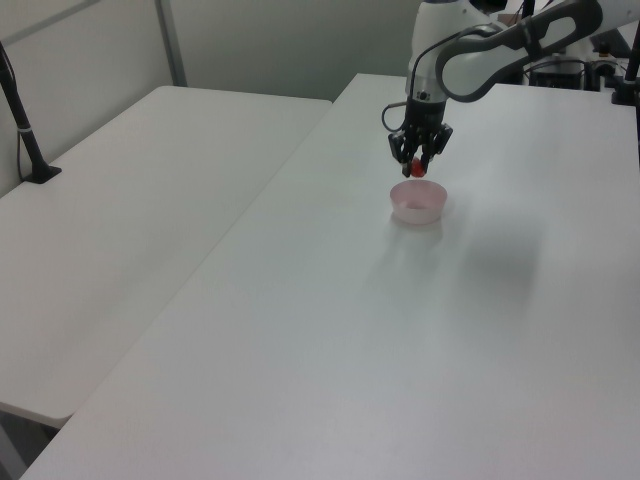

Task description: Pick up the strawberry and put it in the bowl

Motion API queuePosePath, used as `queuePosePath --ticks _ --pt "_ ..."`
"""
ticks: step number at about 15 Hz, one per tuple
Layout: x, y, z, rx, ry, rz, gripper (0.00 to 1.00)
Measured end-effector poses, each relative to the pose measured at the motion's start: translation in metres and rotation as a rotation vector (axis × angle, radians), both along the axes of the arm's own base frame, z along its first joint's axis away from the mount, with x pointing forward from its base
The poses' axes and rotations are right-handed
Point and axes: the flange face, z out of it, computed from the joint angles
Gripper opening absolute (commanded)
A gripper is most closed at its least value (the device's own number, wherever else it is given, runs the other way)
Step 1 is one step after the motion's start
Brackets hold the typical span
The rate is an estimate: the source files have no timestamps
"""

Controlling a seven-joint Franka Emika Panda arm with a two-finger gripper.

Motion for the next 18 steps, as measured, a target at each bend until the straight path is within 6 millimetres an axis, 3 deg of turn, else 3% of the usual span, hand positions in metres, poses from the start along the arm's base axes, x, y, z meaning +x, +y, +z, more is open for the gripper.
queuePosePath --ticks 2,5,8,11,14,18 --pt "0.0 0.016 -0.004 0.002 0.007 0.024 0.39" --pt "-0.003 0.027 -0.018 0.003 0.037 0.04 0.53" --pt "-0.003 0.027 -0.032 -0.007 0.06 0.048 1.0" --pt "-0.006 0.027 -0.031 -0.02 0.092 0.056 1.0" --pt "-0.007 0.026 0.008 -0.022 0.1 0.053 1.0" --pt "-0.033 0.029 0.119 -0.023 0.105 0.05 1.0"
